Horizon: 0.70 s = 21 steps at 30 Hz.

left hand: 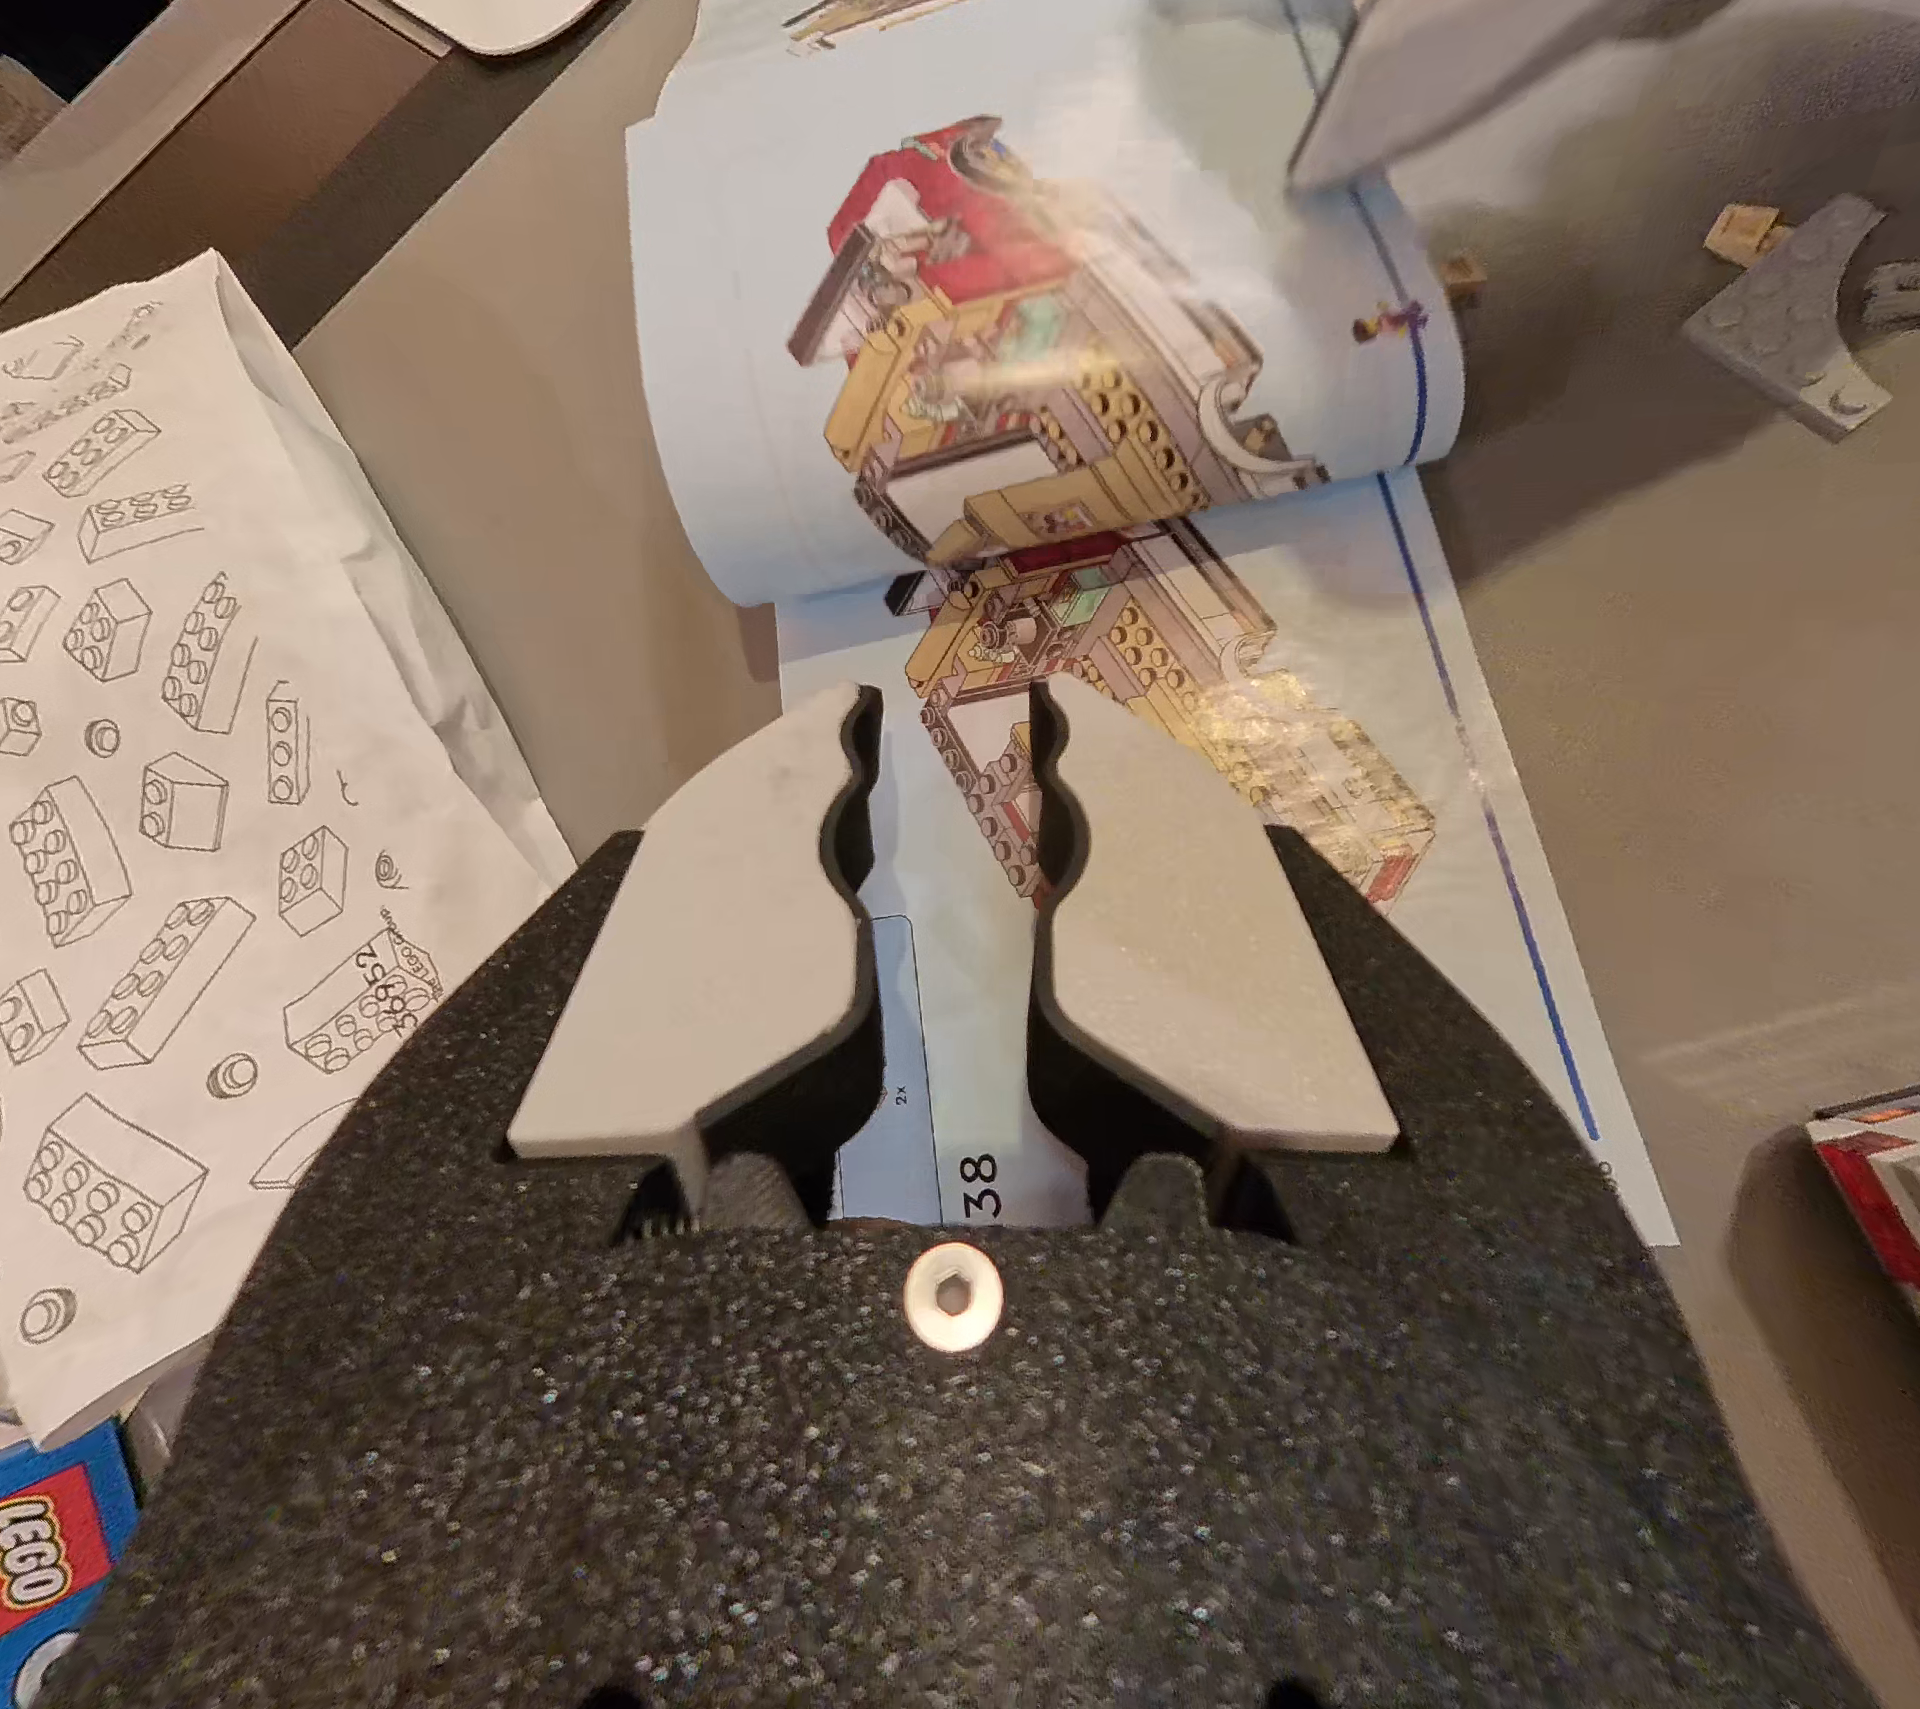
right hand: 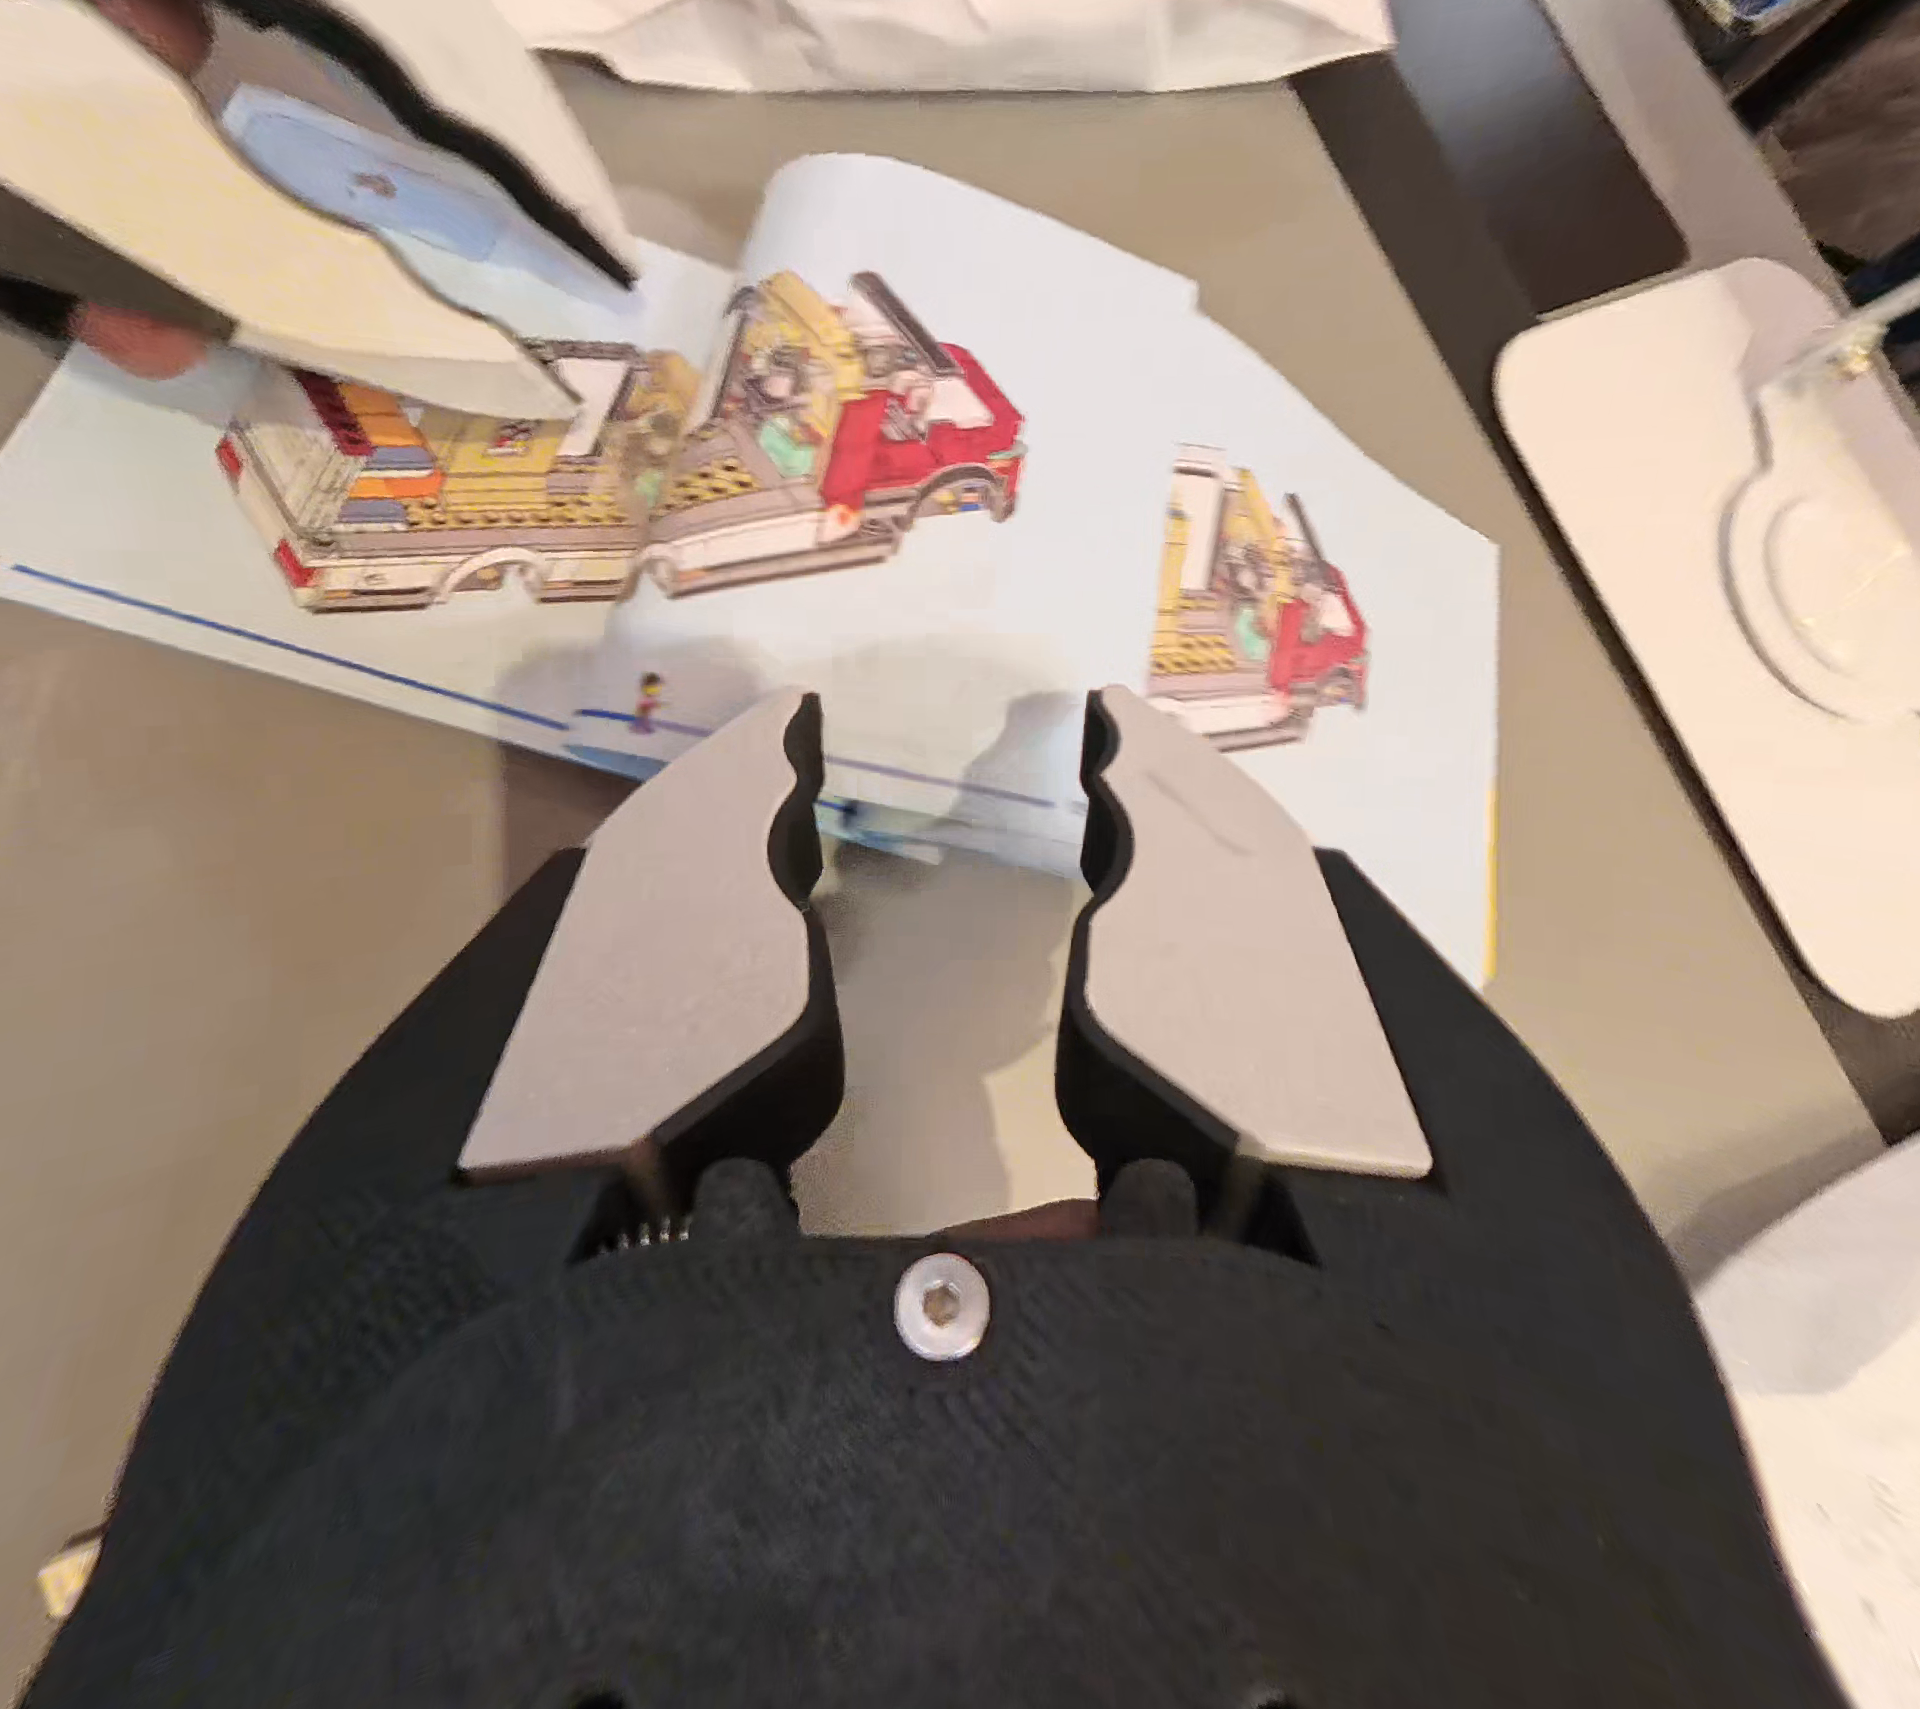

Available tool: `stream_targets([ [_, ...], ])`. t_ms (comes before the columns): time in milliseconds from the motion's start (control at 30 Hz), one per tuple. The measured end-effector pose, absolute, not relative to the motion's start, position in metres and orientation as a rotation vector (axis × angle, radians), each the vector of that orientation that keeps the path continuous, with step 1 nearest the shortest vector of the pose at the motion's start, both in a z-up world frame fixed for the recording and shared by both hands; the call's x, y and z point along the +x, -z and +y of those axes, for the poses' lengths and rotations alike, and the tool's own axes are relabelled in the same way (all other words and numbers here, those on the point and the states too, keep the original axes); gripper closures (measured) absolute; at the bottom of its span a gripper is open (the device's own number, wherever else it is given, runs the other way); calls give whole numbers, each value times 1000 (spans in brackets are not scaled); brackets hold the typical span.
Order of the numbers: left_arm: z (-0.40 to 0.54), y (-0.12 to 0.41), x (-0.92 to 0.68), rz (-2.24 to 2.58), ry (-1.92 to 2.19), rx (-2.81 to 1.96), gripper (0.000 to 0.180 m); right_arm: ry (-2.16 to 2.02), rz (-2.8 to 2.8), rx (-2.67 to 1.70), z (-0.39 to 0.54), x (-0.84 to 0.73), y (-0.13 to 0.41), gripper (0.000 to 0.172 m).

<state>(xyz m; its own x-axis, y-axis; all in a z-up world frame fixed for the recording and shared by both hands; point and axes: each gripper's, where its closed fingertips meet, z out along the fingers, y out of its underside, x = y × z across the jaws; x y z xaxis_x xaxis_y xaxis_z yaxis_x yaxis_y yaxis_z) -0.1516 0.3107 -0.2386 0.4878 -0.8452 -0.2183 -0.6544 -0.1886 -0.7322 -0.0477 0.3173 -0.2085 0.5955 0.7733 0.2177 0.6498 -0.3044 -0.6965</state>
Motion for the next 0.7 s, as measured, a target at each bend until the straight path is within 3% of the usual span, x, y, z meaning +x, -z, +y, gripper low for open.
stream_targets([
  [233, 308, 241, -157, 1258, 336, -1952, 153, -277, -1374, -1899, 271, -104, 216, 123],
  [500, 300, 244, -162, 1292, 402, -1986, 152, -556, -1242, -1820, 268, -98, 162, 124],
  [700, 294, 246, -165, 1306, 476, -2012, 151, -630, -1378, -1870, 254, -95, 186, 121],
])
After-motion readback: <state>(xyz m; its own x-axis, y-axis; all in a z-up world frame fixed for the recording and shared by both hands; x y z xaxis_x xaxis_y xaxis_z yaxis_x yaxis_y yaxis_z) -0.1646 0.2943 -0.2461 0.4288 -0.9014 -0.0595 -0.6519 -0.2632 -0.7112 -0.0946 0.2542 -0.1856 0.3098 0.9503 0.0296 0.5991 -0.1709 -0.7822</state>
